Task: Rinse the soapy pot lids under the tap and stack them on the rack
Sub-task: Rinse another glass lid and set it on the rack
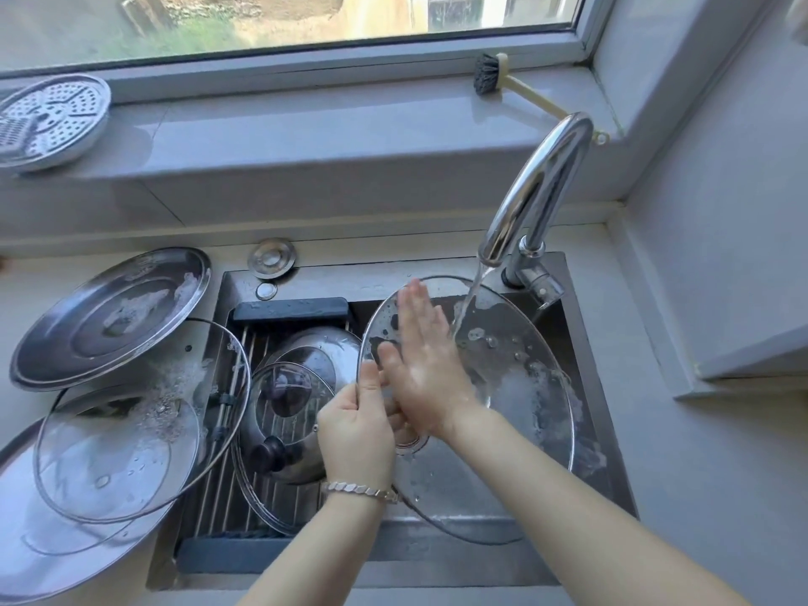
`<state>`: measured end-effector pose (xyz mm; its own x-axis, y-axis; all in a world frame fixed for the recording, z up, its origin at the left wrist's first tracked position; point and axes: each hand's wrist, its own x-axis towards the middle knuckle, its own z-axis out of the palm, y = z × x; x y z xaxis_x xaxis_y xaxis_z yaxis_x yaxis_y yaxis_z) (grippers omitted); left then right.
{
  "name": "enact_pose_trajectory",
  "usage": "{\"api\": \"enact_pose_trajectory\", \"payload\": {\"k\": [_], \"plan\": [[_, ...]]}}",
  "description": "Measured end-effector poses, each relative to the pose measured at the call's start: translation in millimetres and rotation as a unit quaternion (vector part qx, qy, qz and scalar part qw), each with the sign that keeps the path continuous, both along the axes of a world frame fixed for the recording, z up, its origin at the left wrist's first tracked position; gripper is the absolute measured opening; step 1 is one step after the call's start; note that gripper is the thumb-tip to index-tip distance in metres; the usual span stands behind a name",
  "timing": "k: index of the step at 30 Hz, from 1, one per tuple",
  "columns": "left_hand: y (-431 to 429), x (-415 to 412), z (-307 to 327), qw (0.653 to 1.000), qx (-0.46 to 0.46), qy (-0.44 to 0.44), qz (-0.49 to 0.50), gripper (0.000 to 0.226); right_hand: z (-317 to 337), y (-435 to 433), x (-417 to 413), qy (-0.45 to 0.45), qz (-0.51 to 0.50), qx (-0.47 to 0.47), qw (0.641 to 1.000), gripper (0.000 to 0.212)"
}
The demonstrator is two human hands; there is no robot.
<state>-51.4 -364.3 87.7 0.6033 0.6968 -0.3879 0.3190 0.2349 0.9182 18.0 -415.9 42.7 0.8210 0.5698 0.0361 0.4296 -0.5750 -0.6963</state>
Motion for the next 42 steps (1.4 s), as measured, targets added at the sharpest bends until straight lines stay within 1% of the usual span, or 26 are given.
{"api": "enact_pose_trajectory", "payload": {"k": [2, 3, 4, 6, 7, 9, 11, 13, 15, 17, 19, 21, 22, 23, 25, 27, 28, 30, 32, 34, 37, 38, 39, 42], "plan": [[10.2, 6.0, -1.7, 0.997, 0.076, -0.008, 0.004, 0.043, -0.2, -0.3, -22.2, -0.037, 0.076, 0.029, 0.996, 0.064], [15.3, 8.5, -0.8, 0.996, 0.089, -0.017, 0.008, 0.042, -5.6, -4.6, -34.0, -0.061, 0.105, 0.045, 0.992, 0.061], [19.5, 10.7, 0.9, 0.996, 0.086, -0.029, 0.010, 0.039, -12.8, -11.6, -43.9, -0.087, 0.132, 0.053, 0.986, 0.058], [25.8, 12.3, 4.0, 0.998, 0.048, -0.046, 0.008, 0.034, -27.7, -28.8, -49.5, -0.132, 0.175, 0.043, 0.975, 0.056], [27.1, 11.6, 4.2, 0.998, 0.022, -0.054, 0.006, 0.032, -32.4, -35.4, -44.1, -0.151, 0.182, 0.031, 0.971, 0.056], [23.3, 8.3, 5.0, 0.998, -0.019, -0.063, 0.005, 0.032, -30.7, -37.8, -24.5, -0.163, 0.145, 0.002, 0.976, 0.058], [14.8, 5.5, 4.2, 0.998, -0.033, -0.059, 0.012, 0.032, -18.3, -27.0, -6.2, -0.143, 0.069, -0.012, 0.987, 0.061], [10.4, 5.5, 3.4, 0.998, -0.025, -0.056, 0.028, 0.033, -4.2, -9.1, -2.9, -0.128, 0.031, 0.005, 0.991, 0.063], [13.7, 8.1, 3.2, 0.997, 0.014, -0.064, 0.035, 0.039, 3.4, 2.5, -13.6, -0.132, 0.062, 0.032, 0.989, 0.060], [20.6, 10.9, 6.7, 0.996, 0.043, -0.071, 0.037, 0.038, 1.1, -1.2, -28.7, -0.140, 0.122, 0.040, 0.982, 0.056], [27.1, 12.9, 12.6, 0.996, 0.023, -0.078, 0.043, 0.033, -10.6, -21.0, -36.8, -0.168, 0.184, 0.024, 0.968, 0.055], [32.8, 13.0, 16.5, 0.995, -0.004, -0.083, 0.048, 0.033, -26.8, -46.4, -37.2, -0.185, 0.213, -0.025, 0.959, 0.054], [35.1, 12.5, 16.5, 0.995, -0.003, -0.082, 0.048, 0.033, -32.8, -57.9, -32.3, -0.175, 0.199, -0.057, 0.963, 0.055], [36.0, 11.4, 16.5, 0.995, 0.001, -0.080, 0.052, 0.033, -35.3, -66.9, -24.3, -0.147, 0.163, -0.084, 0.972, 0.058], [33.7, 8.7, 14.7, 0.996, 0.004, -0.071, 0.057, 0.033, -35.9, -76.6, -6.6, -0.057, 0.066, -0.127, 0.988, 0.071], [27.3, 7.4, 12.9, 0.996, -0.008, -0.066, 0.053, 0.032, -31.4, -74.2, 0.4, -0.019, 0.004, -0.159, 0.987, 0.075], [24.6, 7.2, 12.4, 0.997, -0.011, -0.064, 0.052, 0.032, -26.9, -69.2, -2.5, -0.015, 0.003, -0.159, 0.987, 0.075], [22.4, 7.7, 11.3, 0.997, -0.009, -0.059, 0.049, 0.032, -24.7, -59.3, -19.5, -0.012, 0.056, -0.121, 0.991, 0.078], [22.1, 8.2, 11.9, 0.997, -0.014, -0.057, 0.051, 0.032, -25.4, -62.9, -28.4, -0.017, 0.096, -0.121, 0.988, 0.077], [22.5, 8.0, 12.9, 0.996, -0.018, -0.056, 0.061, 0.032, -29.6, -74.4, -13.0, -0.009, 0.070, -0.153, 0.986, 0.070], [21.4, 8.3, 15.6, 0.996, -0.011, -0.057, 0.069, 0.031, -33.1, -84.7, 8.7, 0.033, -0.038, -0.180, 0.982, 0.073], [20.8, 8.7, 16.4, 0.996, -0.009, -0.057, 0.069, 0.031, -31.1, -83.7, 6.2, 0.037, -0.046, -0.182, 0.982, 0.074], [20.7, 9.5, 17.3, 0.996, -0.009, -0.057, 0.071, 0.031, -30.7, -81.0, -3.2, 0.035, -0.027, -0.177, 0.983, 0.075], [21.8, 11.3, 17.9, 0.995, -0.009, -0.057, 0.084, 0.031, -26.7, -75.7, -41.8, 0.025, 0.129, -0.136, 0.982, 0.078]]}}
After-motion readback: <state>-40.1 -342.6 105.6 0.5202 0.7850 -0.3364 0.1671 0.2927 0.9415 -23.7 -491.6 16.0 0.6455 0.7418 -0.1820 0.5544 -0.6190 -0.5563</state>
